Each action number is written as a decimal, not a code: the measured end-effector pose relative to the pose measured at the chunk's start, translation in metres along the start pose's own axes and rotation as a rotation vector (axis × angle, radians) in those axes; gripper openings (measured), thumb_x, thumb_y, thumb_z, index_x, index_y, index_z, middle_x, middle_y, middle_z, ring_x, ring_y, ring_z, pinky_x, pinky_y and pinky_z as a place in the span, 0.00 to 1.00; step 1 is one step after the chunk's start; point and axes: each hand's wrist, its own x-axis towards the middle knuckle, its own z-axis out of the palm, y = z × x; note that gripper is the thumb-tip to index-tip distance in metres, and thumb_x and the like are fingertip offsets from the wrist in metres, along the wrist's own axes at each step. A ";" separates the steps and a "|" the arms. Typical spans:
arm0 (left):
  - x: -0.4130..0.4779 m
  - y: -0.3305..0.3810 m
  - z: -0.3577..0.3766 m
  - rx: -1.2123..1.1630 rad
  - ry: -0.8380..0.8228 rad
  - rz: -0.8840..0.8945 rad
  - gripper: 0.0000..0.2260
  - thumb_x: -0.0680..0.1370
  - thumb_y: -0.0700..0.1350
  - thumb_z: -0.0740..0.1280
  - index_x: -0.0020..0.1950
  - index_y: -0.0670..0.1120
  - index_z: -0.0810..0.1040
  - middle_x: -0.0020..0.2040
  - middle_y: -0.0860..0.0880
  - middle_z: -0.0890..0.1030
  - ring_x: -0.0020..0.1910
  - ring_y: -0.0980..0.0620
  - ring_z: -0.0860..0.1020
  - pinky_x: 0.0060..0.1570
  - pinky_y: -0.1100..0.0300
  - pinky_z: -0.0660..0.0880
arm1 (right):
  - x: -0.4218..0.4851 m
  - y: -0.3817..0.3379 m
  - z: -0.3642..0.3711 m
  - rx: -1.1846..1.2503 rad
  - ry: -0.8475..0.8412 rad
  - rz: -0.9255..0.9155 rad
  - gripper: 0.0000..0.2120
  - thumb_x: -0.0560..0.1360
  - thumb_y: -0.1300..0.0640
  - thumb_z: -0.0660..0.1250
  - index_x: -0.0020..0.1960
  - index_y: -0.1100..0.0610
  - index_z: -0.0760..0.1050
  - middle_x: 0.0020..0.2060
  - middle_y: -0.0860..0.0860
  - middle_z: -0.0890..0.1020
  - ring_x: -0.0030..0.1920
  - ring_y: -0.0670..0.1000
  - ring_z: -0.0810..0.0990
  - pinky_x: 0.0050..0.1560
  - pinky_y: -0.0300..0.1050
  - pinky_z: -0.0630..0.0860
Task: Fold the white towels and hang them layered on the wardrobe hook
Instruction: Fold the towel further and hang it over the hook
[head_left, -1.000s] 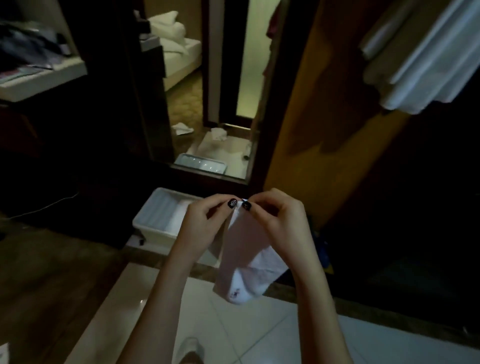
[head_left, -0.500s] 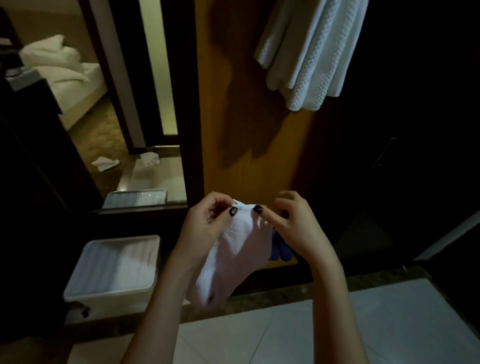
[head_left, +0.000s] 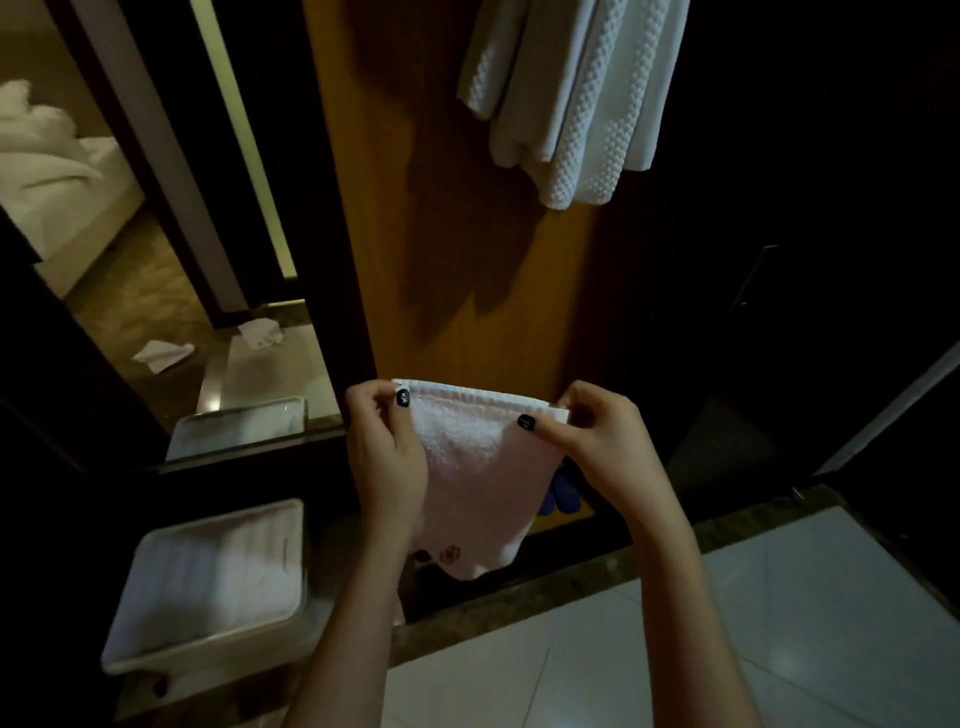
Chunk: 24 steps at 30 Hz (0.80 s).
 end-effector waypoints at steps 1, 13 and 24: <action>0.003 0.001 0.007 -0.001 0.014 0.004 0.06 0.82 0.38 0.60 0.52 0.49 0.67 0.42 0.57 0.73 0.37 0.65 0.73 0.34 0.73 0.68 | 0.004 0.000 -0.002 0.013 0.023 -0.027 0.17 0.72 0.49 0.74 0.34 0.54 0.69 0.30 0.52 0.75 0.31 0.46 0.73 0.31 0.42 0.67; 0.038 0.040 0.097 -0.214 0.010 0.085 0.07 0.81 0.38 0.60 0.51 0.51 0.69 0.43 0.54 0.73 0.40 0.66 0.74 0.41 0.73 0.70 | 0.076 0.013 -0.082 0.243 -0.138 0.022 0.08 0.72 0.54 0.75 0.38 0.57 0.80 0.36 0.50 0.85 0.37 0.48 0.85 0.35 0.40 0.79; 0.033 0.045 0.154 -0.413 -0.294 -0.059 0.13 0.76 0.41 0.67 0.46 0.61 0.82 0.47 0.60 0.82 0.47 0.62 0.79 0.46 0.69 0.75 | 0.105 0.052 -0.150 0.379 -0.243 0.006 0.13 0.74 0.61 0.73 0.31 0.52 0.79 0.32 0.49 0.82 0.37 0.47 0.83 0.37 0.37 0.76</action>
